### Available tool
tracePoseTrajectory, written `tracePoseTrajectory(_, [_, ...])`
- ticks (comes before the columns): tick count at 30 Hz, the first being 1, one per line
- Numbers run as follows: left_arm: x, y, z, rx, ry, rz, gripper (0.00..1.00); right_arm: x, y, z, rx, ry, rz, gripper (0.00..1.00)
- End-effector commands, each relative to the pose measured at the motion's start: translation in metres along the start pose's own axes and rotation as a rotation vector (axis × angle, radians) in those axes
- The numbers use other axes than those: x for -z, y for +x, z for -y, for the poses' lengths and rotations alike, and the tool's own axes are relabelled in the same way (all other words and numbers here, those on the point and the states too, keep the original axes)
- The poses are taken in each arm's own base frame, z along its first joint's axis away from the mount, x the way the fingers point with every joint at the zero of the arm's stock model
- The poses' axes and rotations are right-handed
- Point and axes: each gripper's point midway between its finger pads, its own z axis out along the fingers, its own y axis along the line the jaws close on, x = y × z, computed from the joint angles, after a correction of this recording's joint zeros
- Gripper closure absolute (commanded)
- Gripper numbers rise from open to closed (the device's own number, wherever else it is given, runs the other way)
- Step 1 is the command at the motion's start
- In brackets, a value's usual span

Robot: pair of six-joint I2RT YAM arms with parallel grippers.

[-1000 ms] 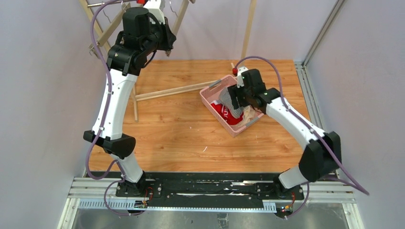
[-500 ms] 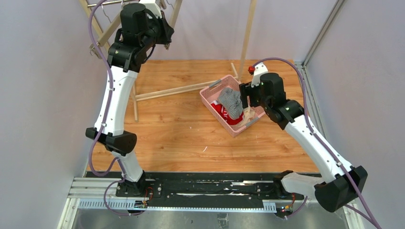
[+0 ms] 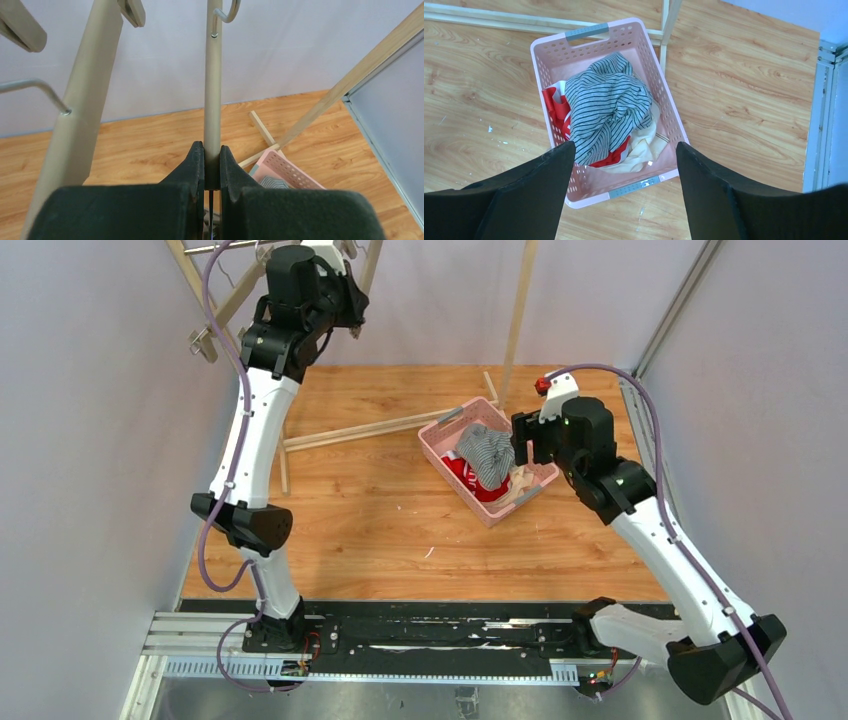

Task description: Remove the underwear clipped to the hanger

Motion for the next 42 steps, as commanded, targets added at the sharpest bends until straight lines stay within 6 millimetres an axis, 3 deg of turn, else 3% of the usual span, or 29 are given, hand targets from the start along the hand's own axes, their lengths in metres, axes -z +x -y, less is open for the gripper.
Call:
tracePoseTrajectory(1, [-0.008,-0.005,-0.001,-0.007,0.015,0.020,0.92,0.011,-0.012,0.005,-0.017,0.023,0.062,0.25])
tracePoseTrajectory(8, [-0.001,-0.014,0.007,-0.014,0.061,0.068,0.57,0.023,-0.020,0.012,-0.021,0.055,0.105,0.24])
tracePoseTrajectory(15, [0.042,-0.038,0.005,-0.040,0.037,0.143,0.53,0.034,-0.027,0.019,-0.025,0.080,0.141,0.24])
tracePoseTrajectory(23, [0.100,-0.040,0.003,-0.064,0.032,0.193,0.52,0.054,-0.036,0.030,-0.031,0.125,0.190,0.24])
tracePoseTrajectory(29, [0.148,-0.019,0.000,-0.038,0.039,0.214,0.52,0.076,-0.037,0.044,-0.030,0.182,0.211,0.24])
tracePoseTrajectory(31, [0.176,-0.015,0.000,-0.034,0.045,0.246,0.53,0.084,-0.034,0.049,-0.035,0.203,0.219,0.24])
tracePoseTrajectory(35, [0.218,0.014,-0.014,-0.017,0.002,0.271,0.55,0.100,-0.023,0.061,-0.049,0.264,0.232,0.23])
tracePoseTrajectory(38, [0.250,0.038,-0.036,-0.008,-0.098,0.289,0.55,0.109,-0.014,0.069,-0.068,0.306,0.242,0.23])
tracePoseTrajectory(42, [0.269,0.089,-0.065,0.007,-0.221,0.218,0.54,0.122,-0.002,0.086,-0.087,0.401,0.241,0.23])
